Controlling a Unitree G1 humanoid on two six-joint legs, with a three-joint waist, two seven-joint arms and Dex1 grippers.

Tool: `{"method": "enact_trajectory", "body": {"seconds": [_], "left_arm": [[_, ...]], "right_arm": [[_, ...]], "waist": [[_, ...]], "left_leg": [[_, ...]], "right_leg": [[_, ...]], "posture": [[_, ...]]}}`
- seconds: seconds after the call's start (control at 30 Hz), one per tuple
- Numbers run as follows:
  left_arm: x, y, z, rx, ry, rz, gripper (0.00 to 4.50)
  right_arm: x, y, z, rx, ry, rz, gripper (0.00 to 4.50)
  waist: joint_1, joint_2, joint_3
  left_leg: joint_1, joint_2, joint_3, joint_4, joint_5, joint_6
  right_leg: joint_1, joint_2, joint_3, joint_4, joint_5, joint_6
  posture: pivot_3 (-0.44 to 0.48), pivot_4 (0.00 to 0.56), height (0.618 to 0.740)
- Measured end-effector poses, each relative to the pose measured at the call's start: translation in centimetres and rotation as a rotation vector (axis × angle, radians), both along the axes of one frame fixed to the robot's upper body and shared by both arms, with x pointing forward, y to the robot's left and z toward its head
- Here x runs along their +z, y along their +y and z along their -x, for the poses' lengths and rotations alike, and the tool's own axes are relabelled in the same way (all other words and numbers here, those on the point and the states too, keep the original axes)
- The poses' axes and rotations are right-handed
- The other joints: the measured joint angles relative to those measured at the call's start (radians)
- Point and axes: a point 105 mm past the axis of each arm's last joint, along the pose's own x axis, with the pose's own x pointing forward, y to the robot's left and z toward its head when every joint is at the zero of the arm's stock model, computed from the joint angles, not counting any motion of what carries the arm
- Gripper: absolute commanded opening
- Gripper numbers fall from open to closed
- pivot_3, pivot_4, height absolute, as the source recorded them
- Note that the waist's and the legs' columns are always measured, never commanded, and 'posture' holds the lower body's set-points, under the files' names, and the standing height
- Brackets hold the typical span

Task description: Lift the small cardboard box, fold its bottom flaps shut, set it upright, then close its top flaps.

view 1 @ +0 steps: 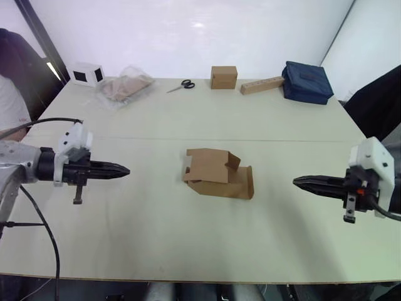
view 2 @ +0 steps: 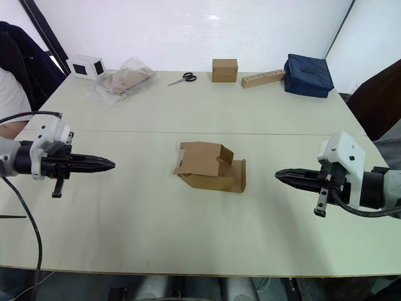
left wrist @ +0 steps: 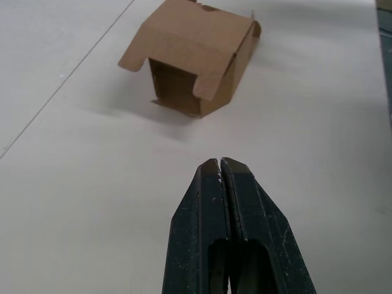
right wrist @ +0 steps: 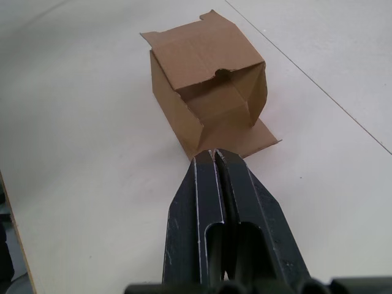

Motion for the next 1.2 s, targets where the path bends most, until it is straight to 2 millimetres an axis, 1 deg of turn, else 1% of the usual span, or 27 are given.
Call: {"method": "enact_trajectory", "body": {"seconds": [0.23, 0.57, 0.77, 0.83, 0.93, 0.97, 1.0, 1.03, 1.07, 1.13, 1.2], "left_arm": [[0.0, -0.4, -0.4, 0.016, 0.004, 0.045, 0.02], [0.3, -0.8, -0.6, 0.001, -0.014, 0.052, 0.02], [-0.6, -1.2, -0.8, -0.02, 0.005, 0.019, 0.02], [-0.7, -1.3, -1.2, -0.011, 0.009, 0.029, 0.02], [-0.8, -2.2, -2.0, -0.013, 0.016, 0.042, 0.02], [-1.0, -2.7, -2.3, -0.012, 0.031, 0.06, 0.51], [-1.5, -3.4, -2.9, 0.002, 0.077, 0.098, 0.71], [-1.9, -4.4, -3.8, 0.027, 0.152, 0.174, 1.0], [-2.4, -5.4, -4.3, 0.036, 0.227, 0.222, 1.5], [-3.4, -6.9, -4.7, 0.042, 0.4, 0.297, 2.06], [-3.9, -7.9, -5.0, 0.047, 0.508, 0.335, 2.87]], "right_arm": [[0.2, 0.2, -0.2, 0.005, -0.01, 0.0, 0.0], [0.3, 0.3, -0.3, -0.002, -0.013, 0.0, 0.0], [0.3, 0.6, -0.3, 0.0, -0.026, 0.008, 0.0], [0.2, 0.6, -0.4, -0.005, -0.024, 0.008, 0.0], [0.0, 0.9, -0.3, -0.003, -0.026, 0.01, 0.0], [-0.1, 1.0, -0.3, 0.001, -0.025, 0.008, 0.0], [-0.2, 1.1, -0.4, 0.002, -0.022, 0.006, 0.0], [-0.4, 1.4, -0.5, 0.007, -0.022, 0.0, 0.0], [-0.5, 1.7, -0.5, 0.016, -0.025, -0.006, 0.0], [-0.7, 2.0, -0.6, 0.027, -0.027, -0.01, 0.0], [-1.0, 2.2, -0.7, 0.029, -0.022, -0.014, 0.0]], "waist": [[0.0, 0.0, 0.0], [0.0, 0.0, 0.0], [0.0, 0.0, 0.0], [0.0, 0.0, 0.0], [0.002, 0.0, 0.0], [0.002, 0.0, 0.0], [0.003, 0.0, 0.0], [0.005, 0.0, 0.0], [0.003, -0.001, 0.001], [0.0, -0.002, 0.001], [-0.009, -0.002, 0.001]], "left_leg": [[0.0, 0.0, 0.0, 0.0, 0.0, 0.0], [0.0, 0.0, 0.001, 0.0, 0.0, 0.0], [0.0, 0.0, 0.0, 0.0, 0.0, 0.0], [0.0, 0.0, 0.001, 0.0, 0.0, 0.0], [0.0, 0.0, 0.0, 0.0, 0.0, 0.0], [0.0, -0.001, 0.0, 0.001, 0.0, 0.0], [0.001, -0.001, 0.0, 0.001, 0.0, 0.0], [0.0, -0.001, -0.001, 0.002, 0.0, 0.0], [0.0, -0.001, -0.001, 0.003, 0.0, 0.0], [0.0, -0.002, -0.001, 0.003, 0.0, 0.0], [0.0, -0.001, -0.001, 0.003, 0.0, 0.0]], "right_leg": [[0.0, 0.0, 0.0, 0.0, 0.0, 0.0], [0.0, 0.0, 0.0, 0.0, 0.0, 0.0], [0.0, 0.0, 0.0, 0.0, 0.0, 0.0], [0.0, 0.0, 0.0, 0.0, 0.0, 0.0], [0.001, 0.001, 0.0, 0.0, 0.0, 0.0], [0.001, 0.001, 0.0, 0.0, 0.0, 0.0], [0.002, 0.001, 0.0, 0.0, 0.0, 0.001], [0.002, 0.001, 0.0, 0.001, 0.0, 0.001], [0.002, 0.001, 0.0, 0.001, 0.001, 0.002], [0.002, 0.002, 0.001, 0.001, 0.002, 0.003], [0.002, 0.002, 0.002, 0.001, 0.003, 0.005]], "posture": [[0.0, 0.15, 0.74], [0.0, 0.15, 0.74], [0.0, 0.15, 0.74], [0.0, 0.15, 0.74], [0.0, 0.15, 0.74], [0.0, 0.15, 0.74], [0.0, 0.15, 0.74], [0.0, 0.15, 0.74], [0.0, 0.15, 0.74], [0.0, 0.15, 0.74], [0.0, 0.15, 0.74]]}}
